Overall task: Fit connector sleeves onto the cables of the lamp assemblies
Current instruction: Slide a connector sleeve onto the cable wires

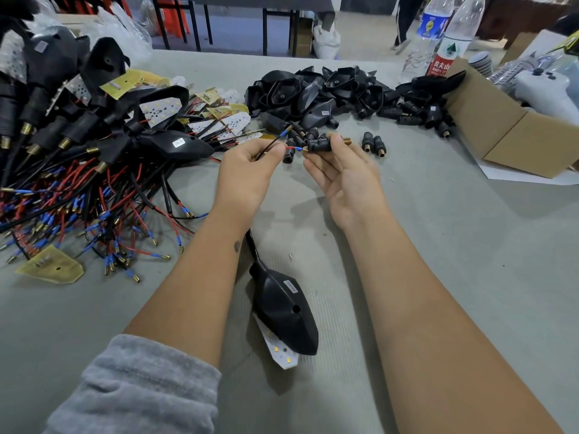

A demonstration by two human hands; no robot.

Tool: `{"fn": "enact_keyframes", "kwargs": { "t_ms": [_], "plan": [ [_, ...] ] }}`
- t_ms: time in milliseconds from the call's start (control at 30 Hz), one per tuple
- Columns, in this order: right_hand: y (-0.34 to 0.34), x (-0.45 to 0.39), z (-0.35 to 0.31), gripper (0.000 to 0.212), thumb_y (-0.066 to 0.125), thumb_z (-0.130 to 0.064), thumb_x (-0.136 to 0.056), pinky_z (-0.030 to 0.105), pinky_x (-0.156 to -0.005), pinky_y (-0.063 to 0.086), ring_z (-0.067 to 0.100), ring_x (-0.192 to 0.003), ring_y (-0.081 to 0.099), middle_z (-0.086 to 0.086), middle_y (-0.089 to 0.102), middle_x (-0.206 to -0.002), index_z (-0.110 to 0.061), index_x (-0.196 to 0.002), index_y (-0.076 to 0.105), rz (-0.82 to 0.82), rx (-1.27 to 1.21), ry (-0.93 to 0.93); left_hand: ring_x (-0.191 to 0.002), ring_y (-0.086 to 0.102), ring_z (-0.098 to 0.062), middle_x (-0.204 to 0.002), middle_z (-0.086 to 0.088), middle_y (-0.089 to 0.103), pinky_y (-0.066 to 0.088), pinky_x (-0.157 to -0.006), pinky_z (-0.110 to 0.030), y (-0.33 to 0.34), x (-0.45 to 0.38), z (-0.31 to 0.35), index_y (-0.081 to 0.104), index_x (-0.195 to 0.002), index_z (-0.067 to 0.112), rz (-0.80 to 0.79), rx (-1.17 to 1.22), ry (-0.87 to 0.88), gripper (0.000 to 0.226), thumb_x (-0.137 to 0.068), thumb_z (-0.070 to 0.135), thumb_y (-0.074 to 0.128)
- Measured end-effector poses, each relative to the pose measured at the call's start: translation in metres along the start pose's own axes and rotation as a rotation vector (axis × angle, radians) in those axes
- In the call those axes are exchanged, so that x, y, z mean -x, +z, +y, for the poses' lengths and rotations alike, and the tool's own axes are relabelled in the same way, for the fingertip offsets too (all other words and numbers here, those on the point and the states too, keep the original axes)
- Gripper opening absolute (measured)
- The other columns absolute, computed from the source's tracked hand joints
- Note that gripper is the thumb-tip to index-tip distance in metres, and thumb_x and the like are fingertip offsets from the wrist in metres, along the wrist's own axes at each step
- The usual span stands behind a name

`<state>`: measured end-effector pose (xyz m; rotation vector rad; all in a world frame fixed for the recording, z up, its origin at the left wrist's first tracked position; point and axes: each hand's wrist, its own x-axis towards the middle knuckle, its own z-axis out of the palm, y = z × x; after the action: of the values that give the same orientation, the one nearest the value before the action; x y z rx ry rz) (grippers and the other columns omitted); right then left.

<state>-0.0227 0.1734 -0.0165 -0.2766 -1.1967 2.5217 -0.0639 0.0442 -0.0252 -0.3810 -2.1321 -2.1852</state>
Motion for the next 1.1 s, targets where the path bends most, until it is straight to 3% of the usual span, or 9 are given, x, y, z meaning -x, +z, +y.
{"fn": "enact_keyframes", "kwargs": {
  "t_ms": [200, 367, 567, 767, 1100],
  "plan": [
    [0.001, 0.001, 0.000, 0.004, 0.059, -0.014, -0.097, 0.035, -0.079, 0.059, 0.022, -0.076, 0.073, 0.013, 0.071, -0.088, -0.010, -0.097, 0.058, -0.022, 0.037, -0.006, -0.064, 0.049, 0.002, -0.063, 0.019, 0.060, 0.043, -0.068, -0.014, -0.001, -0.002, -0.001, 0.069, -0.074, 0.028, 0.036, -0.038, 0.015, 0.021, -0.093, 0.020, 0.064],
    [0.001, 0.003, -0.001, 0.004, 0.058, -0.016, -0.097, 0.032, -0.075, 0.059, 0.021, -0.076, 0.072, 0.014, 0.071, -0.092, -0.013, -0.097, 0.060, -0.044, 0.057, -0.016, -0.071, 0.055, 0.003, -0.073, 0.016, 0.065, 0.047, -0.076, -0.019, -0.001, -0.002, -0.002, 0.069, -0.078, 0.029, 0.047, -0.061, 0.009, 0.017, -0.092, 0.021, 0.065],
    [0.001, 0.004, -0.001, 0.005, 0.058, -0.017, -0.097, 0.028, -0.068, 0.059, 0.019, -0.073, 0.072, 0.010, 0.070, -0.085, -0.013, -0.096, 0.060, -0.051, 0.067, -0.022, -0.064, 0.051, 0.004, -0.070, 0.014, 0.062, 0.045, -0.070, -0.015, -0.001, -0.002, -0.001, 0.069, -0.078, 0.026, 0.058, -0.079, 0.003, 0.016, -0.093, 0.020, 0.064],
    [0.001, 0.002, 0.000, 0.006, 0.056, -0.016, -0.098, 0.028, -0.068, 0.060, 0.020, -0.069, 0.071, 0.009, 0.070, -0.076, -0.010, -0.096, 0.058, -0.013, 0.019, -0.016, -0.051, 0.044, 0.005, -0.047, 0.021, 0.052, 0.037, -0.058, -0.010, 0.002, 0.003, 0.005, 0.066, -0.078, 0.019, 0.013, -0.047, 0.007, 0.015, -0.093, 0.015, 0.064],
    [0.002, 0.000, 0.001, 0.004, 0.056, -0.013, -0.098, 0.033, -0.076, 0.060, 0.022, -0.074, 0.071, 0.015, 0.069, -0.091, -0.012, -0.095, 0.060, -0.008, 0.044, -0.027, -0.055, 0.044, 0.006, -0.065, 0.013, 0.056, 0.041, -0.064, -0.010, 0.002, 0.005, 0.008, 0.068, -0.078, 0.023, 0.036, -0.039, 0.014, 0.016, -0.093, 0.016, 0.064]
  ]
}}
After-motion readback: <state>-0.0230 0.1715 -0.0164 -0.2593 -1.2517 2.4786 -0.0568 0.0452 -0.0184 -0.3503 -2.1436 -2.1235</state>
